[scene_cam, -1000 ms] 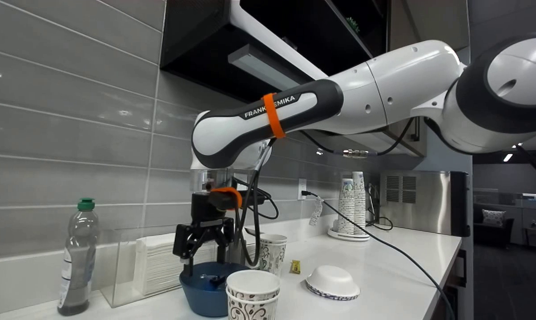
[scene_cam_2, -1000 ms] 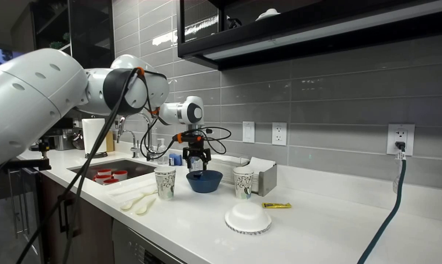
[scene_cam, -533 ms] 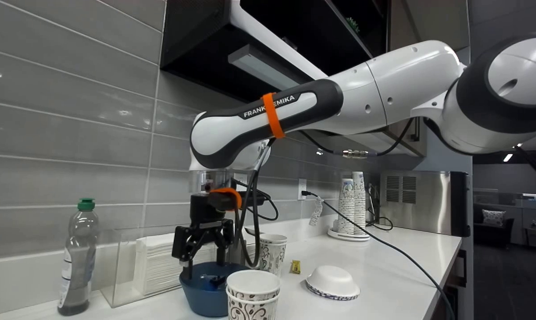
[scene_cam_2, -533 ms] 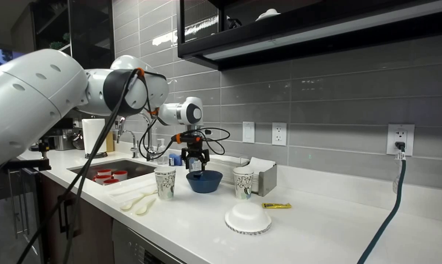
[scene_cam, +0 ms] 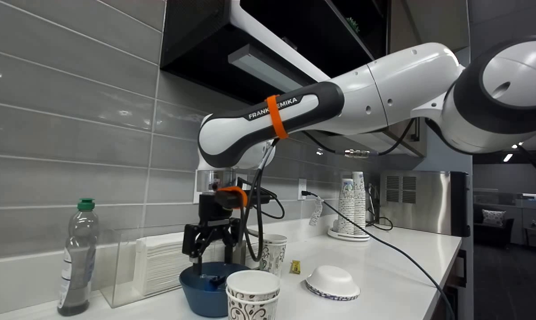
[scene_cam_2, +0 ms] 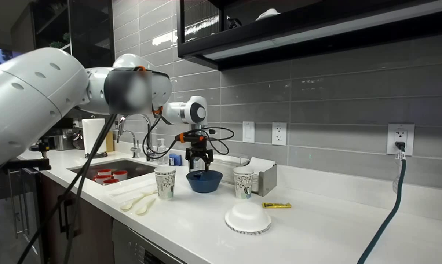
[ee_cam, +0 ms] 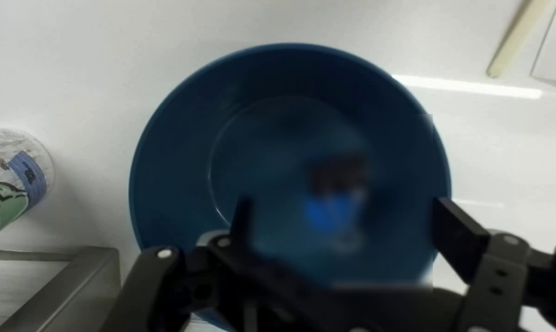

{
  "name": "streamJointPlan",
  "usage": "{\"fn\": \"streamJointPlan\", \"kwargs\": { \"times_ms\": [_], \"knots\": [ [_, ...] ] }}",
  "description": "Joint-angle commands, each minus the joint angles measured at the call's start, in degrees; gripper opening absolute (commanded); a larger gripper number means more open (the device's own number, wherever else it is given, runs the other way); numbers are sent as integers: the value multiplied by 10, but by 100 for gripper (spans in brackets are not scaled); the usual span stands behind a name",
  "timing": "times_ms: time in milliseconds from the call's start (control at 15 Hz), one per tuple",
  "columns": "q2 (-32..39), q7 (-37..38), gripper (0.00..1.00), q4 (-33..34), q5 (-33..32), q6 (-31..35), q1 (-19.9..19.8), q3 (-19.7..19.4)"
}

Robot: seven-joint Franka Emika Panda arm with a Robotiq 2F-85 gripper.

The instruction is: Pick up the black paper clip from the blue bowl and put it on the kitchen counter

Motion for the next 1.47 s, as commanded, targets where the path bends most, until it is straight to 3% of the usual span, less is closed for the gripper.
{"fn": "streamJointPlan", "kwargs": {
  "times_ms": [0, 67, 267, 867, 1000, 1067, 1400],
  "knots": [
    [-8, 8, 88, -11, 12, -24, -2, 5],
    [-7, 12, 81, -12, 11, -32, -1, 5],
    [-6, 19, 82, -12, 10, -49, 0, 5],
    [9, 20, 67, 6, 7, -63, 2, 5],
    [8, 21, 58, 7, 6, -65, 3, 5],
    [9, 20, 44, 8, 5, -64, 4, 5],
    [8, 21, 11, 9, 2, -61, 9, 4]
  ]
}}
